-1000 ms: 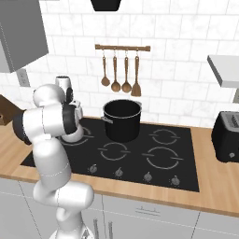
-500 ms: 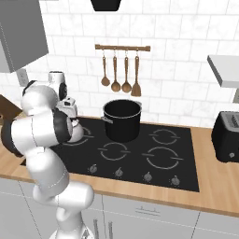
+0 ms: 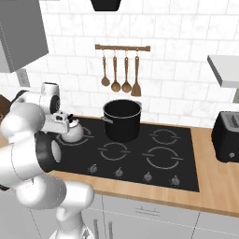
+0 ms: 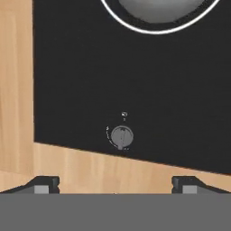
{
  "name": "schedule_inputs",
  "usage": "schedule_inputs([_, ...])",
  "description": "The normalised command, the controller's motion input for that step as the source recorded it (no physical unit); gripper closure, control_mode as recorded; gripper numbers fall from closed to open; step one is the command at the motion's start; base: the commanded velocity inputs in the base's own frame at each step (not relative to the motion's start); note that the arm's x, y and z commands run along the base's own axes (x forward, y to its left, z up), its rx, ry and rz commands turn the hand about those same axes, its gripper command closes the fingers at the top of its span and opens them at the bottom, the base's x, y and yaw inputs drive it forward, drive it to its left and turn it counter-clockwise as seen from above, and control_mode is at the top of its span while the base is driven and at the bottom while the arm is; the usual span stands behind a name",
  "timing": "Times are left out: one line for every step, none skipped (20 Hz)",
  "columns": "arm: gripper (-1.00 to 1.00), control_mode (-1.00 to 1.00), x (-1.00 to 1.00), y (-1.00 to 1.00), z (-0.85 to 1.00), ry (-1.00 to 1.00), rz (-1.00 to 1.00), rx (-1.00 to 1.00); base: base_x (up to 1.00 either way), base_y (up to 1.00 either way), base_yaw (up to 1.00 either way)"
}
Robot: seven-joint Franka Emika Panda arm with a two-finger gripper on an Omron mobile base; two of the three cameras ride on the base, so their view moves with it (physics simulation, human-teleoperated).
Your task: Pick the kettle from the counter and place it on a stove burner. Then turn the burner on.
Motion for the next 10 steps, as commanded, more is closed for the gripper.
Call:
schedule_inputs([-1.00, -1.00, -1.00, 0.00, -0.51, 0.04, -0.06, 0.00, 0.00, 0.00, 0.00])
schedule_inputs([-1.00, -1.00, -1.00, 0.00, -0.45, 0.04, -0.07, 0.00, 0.00, 0.00, 0.00])
schedule_inputs([-1.00, -1.00, -0.84, 0.00, -0.39, 0.04, -0.08, 0.00, 0.00, 0.00, 0.00])
schedule_inputs([-1.00, -1.00, -0.61, 0.00, -0.26, 0.01, -0.10, 0.00, 0.00, 0.00, 0.00])
schedule_inputs([-1.00, -1.00, -0.47, -0.11, -0.09, 0.02, -0.10, -0.02, 0.00, 0.00, 0.00])
schedule_inputs([-1.00, -1.00, -0.26, -0.14, 0.00, 0.05, -0.09, -0.05, 0.00, 0.00, 0.00])
schedule_inputs([-1.00, -1.00, -0.10, -0.16, 0.00, 0.07, -0.11, -0.11, 0.00, 0.00, 0.00])
schedule_inputs([-1.00, -1.00, 0.00, -0.07, 0.00, 0.14, -0.13, -0.14, 0.00, 0.00, 0.00])
schedule_inputs([-1.00, -1.00, 0.00, -0.04, 0.00, 0.11, -0.15, -0.18, 0.00, 0.00, 0.00])
schedule_inputs([-1.00, -1.00, 0.04, 0.00, 0.02, 0.15, -0.18, -0.21, 0.00, 0.00, 0.00])
